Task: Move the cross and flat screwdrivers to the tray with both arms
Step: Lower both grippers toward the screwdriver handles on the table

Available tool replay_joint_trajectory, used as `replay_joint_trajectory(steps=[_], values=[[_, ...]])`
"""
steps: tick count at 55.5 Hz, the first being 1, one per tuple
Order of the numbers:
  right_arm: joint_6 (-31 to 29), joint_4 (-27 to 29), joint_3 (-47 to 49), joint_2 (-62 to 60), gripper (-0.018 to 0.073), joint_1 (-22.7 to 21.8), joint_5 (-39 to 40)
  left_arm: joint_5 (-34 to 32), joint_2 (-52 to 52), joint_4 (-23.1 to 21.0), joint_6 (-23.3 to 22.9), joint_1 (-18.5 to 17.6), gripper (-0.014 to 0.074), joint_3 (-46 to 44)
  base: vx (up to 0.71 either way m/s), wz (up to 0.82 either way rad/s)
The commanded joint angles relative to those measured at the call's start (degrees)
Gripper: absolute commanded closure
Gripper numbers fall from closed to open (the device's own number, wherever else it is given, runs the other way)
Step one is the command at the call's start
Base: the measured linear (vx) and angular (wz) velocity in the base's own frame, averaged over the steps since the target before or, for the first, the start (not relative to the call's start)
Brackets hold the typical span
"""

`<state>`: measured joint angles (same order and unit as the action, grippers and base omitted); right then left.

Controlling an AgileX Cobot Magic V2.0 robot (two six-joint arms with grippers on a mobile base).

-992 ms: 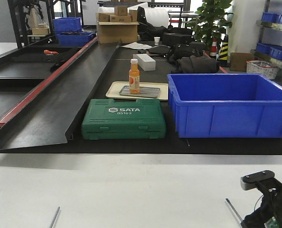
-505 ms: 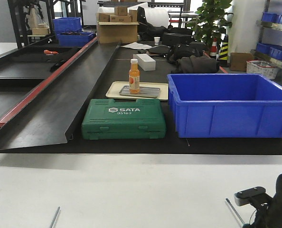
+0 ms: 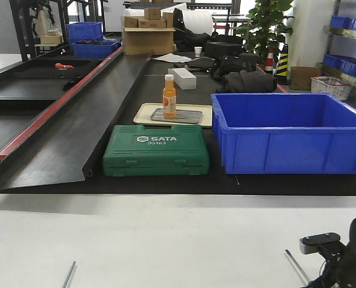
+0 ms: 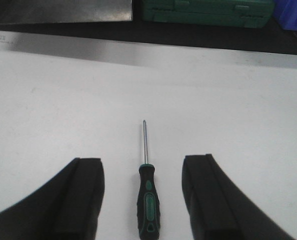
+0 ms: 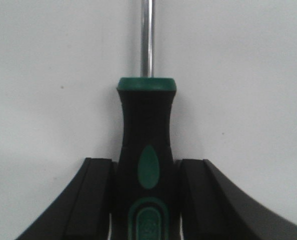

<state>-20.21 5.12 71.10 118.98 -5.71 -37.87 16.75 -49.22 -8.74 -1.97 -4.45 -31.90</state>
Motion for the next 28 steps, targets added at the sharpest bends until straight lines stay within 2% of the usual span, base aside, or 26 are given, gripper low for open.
replay_joint_trajectory(steps=[1, 13, 20, 28], values=[[0.6, 3.7, 0.3, -1.1, 0.0571, -0.1, -1.7, -1.0, -0.2, -0.8, -2.4, -0.2, 0.0115, -2.3, 0.00, 0.00], [0.5, 7.2, 0.3, -1.1, 0.0570, -0.1, -1.7, 8.7, -6.8, -0.5, -2.2, -0.2, 0.0115, -8.8, 0.00, 0.00], [0.5, 8.4, 0.3, -1.1, 0.0570, -0.1, -1.7, 13.1, -14.7, -0.6, -0.3, -0.2, 0.0115, -14.8, 0.00, 0.00], [0.5, 9.2, 0.3, -1.1, 0.0570, -0.1, -1.8, 18.1, -25.3, -0.6, -0.3, -0.2, 0.0115, -21.5, 0.00, 0.00]])
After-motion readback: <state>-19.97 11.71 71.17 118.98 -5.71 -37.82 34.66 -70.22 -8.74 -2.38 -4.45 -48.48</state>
